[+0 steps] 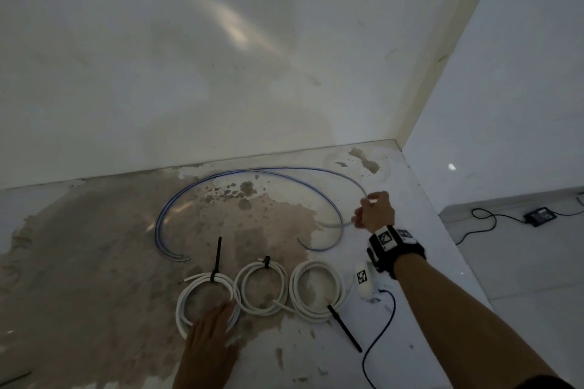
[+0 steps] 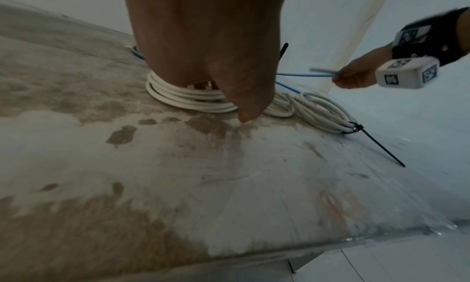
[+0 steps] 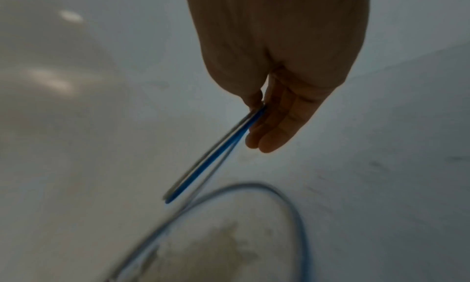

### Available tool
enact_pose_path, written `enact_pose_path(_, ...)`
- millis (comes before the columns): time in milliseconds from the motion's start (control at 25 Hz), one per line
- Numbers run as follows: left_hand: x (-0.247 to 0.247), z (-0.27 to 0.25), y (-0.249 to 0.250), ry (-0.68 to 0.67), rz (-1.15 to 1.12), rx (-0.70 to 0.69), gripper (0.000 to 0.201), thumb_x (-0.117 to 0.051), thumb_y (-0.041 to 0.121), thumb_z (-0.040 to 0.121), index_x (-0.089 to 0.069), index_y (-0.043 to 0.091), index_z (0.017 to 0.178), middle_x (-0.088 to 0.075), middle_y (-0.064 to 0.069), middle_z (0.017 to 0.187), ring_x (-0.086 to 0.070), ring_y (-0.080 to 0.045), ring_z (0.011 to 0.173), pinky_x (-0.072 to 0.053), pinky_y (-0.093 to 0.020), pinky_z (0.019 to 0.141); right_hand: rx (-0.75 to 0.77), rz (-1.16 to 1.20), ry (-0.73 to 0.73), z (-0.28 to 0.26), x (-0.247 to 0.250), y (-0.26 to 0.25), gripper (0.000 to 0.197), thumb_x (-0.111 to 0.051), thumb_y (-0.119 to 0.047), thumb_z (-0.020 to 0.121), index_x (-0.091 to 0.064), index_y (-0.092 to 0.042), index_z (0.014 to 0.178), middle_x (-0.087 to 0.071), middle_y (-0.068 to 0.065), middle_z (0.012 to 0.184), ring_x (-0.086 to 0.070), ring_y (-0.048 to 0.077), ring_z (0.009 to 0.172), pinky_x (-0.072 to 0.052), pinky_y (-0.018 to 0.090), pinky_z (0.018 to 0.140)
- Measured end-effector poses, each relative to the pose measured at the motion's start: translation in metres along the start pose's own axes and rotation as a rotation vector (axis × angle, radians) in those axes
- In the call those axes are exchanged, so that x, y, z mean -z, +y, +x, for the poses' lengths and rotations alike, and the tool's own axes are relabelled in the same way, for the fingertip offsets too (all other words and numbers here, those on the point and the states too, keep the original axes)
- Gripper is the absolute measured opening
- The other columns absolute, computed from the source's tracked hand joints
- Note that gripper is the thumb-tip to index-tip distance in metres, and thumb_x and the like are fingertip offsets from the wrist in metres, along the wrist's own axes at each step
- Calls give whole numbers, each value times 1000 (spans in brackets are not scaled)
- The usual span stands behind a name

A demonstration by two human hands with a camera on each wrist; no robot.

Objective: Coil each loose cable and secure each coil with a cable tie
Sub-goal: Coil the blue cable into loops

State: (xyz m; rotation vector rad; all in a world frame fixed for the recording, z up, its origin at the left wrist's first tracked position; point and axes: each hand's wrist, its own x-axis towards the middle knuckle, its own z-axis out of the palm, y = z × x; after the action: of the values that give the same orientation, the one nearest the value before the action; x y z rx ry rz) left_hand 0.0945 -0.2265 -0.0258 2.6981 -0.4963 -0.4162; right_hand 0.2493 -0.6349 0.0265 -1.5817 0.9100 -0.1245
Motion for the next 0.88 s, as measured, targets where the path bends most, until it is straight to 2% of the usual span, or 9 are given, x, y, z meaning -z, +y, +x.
enact_pose_path(120, 9, 5, -5, 81, -19, 14, 73, -52, 44, 64, -54, 22, 134, -62, -5, 129, -62, -24, 112, -51, -29, 88, 203, -1, -108, -15, -9, -66, 16, -48, -14, 103, -55, -2, 110, -59, 16, 75, -57, 17, 42, -50, 28, 42)
enact_pose_path(200, 25, 18, -5, 191, -88, 5, 59, -52, 46, 78, -60, 17, 128, -58, -6, 130, -61, -29, 114, -56, -41, 88, 383, 3, -194, -40, -19, -110, 20, -51, -17, 103, -59, -1, 109, -56, 11, 70, -53, 11, 38, -49, 25, 39)
enact_pose_path(320, 86, 56, 11, 372, -274, 3, 49, -47, 46, 88, -58, 15, 124, -53, -5, 126, -58, -25, 107, -51, -41, 88, 649, -9, -354, -84, -33, -165, 23, -49, -19, 104, -63, -4, 114, -54, 4, 66, -48, 17, 47, -47, 27, 46)
enact_pose_path(400, 147, 90, 34, 495, -402, -97, 53, -45, 44, 88, -51, 16, 132, -50, -5, 125, -55, -15, 104, -49, -39, 90, 735, -14, -456, -113, -43, -190, 23, -48, -21, 105, -65, -9, 115, -52, 1, 65, -46, 15, 51, -43, 27, 50)
enact_pose_path(520, 238, 138, 68, 631, -354, -290, 60, -51, 38, 93, -35, 17, 146, -40, -2, 141, -43, -12, 128, -35, -26, 107, 807, -72, -596, -155, -56, -216, 23, -48, -23, 105, -67, -15, 114, -47, -3, 64, -39, 9, 54, -35, 23, 50)
enact_pose_path(600, 287, 159, 90, 554, -305, -359, 57, -53, 35, 98, -31, 19, 148, -37, 4, 148, -36, -9, 135, -28, -24, 112, 863, -103, -622, -174, -59, -226, 22, -48, -23, 104, -68, -17, 113, -45, -7, 61, -39, 7, 55, -34, 20, 51)
enact_pose_path(720, 329, 170, 101, 434, -357, -426, 17, -43, 32, 103, -55, 22, 110, -61, -1, 112, -61, -18, 103, -47, -35, 87, 896, -86, -547, -180, -54, -239, 21, -51, -24, 104, -69, -17, 109, -42, -8, 60, -37, 7, 55, -32, 21, 50)
enact_pose_path(800, 341, 171, 94, 401, -401, -409, 23, -38, 33, 104, -50, 19, 90, -60, -5, 87, -64, -17, 82, -44, -32, 68, 909, -146, -466, -175, -49, -243, 20, -53, -25, 102, -71, -17, 107, -45, -7, 62, -38, 5, 54, -32, 20, 51)
enact_pose_path(880, 351, 169, 85, 406, -408, -398, 28, -36, 37, 104, -45, 16, 87, -51, -3, 72, -54, -15, 64, -38, -29, 59, 934, -245, -382, -171, -46, -243, 20, -54, -25, 102, -72, -17, 104, -48, -6, 64, -39, 3, 53, -33, 16, 52)
